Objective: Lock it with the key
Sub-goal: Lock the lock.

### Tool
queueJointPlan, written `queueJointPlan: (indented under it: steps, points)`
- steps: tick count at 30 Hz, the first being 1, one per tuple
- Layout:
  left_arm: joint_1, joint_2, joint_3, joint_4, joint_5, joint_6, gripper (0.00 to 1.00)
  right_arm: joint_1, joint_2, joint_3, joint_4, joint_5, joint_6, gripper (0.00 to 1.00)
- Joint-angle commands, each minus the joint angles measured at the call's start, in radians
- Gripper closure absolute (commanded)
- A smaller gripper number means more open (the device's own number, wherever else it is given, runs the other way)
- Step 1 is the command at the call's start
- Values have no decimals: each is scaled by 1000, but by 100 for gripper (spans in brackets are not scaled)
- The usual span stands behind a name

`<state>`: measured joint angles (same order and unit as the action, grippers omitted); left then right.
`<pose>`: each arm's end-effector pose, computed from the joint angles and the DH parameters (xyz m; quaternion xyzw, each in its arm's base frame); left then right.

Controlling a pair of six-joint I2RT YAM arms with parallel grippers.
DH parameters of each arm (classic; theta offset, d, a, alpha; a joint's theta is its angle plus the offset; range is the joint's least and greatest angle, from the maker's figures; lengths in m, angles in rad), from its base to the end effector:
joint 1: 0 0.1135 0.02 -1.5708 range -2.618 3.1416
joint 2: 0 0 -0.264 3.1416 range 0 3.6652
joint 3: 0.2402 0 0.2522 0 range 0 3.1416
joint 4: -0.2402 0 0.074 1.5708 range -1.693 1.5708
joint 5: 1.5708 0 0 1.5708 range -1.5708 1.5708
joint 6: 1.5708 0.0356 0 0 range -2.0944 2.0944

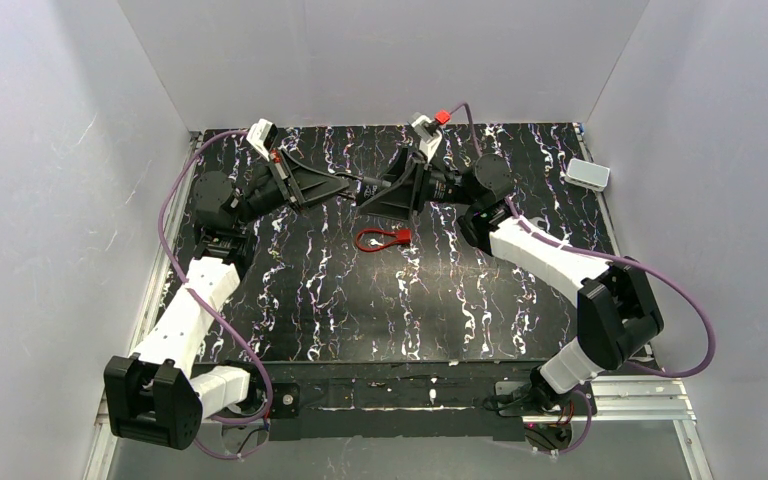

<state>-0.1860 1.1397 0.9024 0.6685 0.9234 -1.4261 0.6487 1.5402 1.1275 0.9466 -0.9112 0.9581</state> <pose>0.2391 -0.0739 0.3940 0.0246 0.6110 -0.7103 0.3485 0.2562 0.2296 0.3828 -0.3090 0.4986 0.7127 0.3846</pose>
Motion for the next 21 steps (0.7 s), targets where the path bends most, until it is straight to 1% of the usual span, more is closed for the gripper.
queueJointPlan:
  steps: [1, 3, 7, 10, 12, 13, 15, 16, 18, 20, 21]
  points:
    - [5, -37, 9, 106, -57, -18, 100, 10, -1, 6, 115, 25, 65, 43]
    - [6, -44, -2, 106, -56, -13, 100, 6, 0, 6, 115, 40, 76, 54]
    - [7, -61, -16, 105, -19, 35, 100, -4, 0, 6, 109, 50, 91, 73]
    - [8, -69, -3, 69, 28, 115, 100, -4, -6, 5, 107, 45, 98, 85]
    - [8, -79, 7, 19, 50, 187, 100, -4, -7, 3, 108, 38, 106, 95]
    - [7, -82, 10, -5, 58, 223, 100, -4, -7, 4, 109, 35, 110, 99]
    - [7, -85, 17, -43, 79, 290, 100, -4, -8, 6, 109, 25, 121, 99]
    - [7, -84, 19, -57, 90, 309, 98, -4, -7, 7, 110, 19, 126, 99]
    - [8, -86, 26, -82, 114, 348, 89, -4, -8, 9, 112, 2, 131, 99]
    - [8, -88, 36, -110, 136, 379, 82, -4, -9, 8, 110, -15, 135, 99]
    - [7, -88, 42, -125, 150, 394, 78, -5, -10, 8, 110, -25, 137, 99]
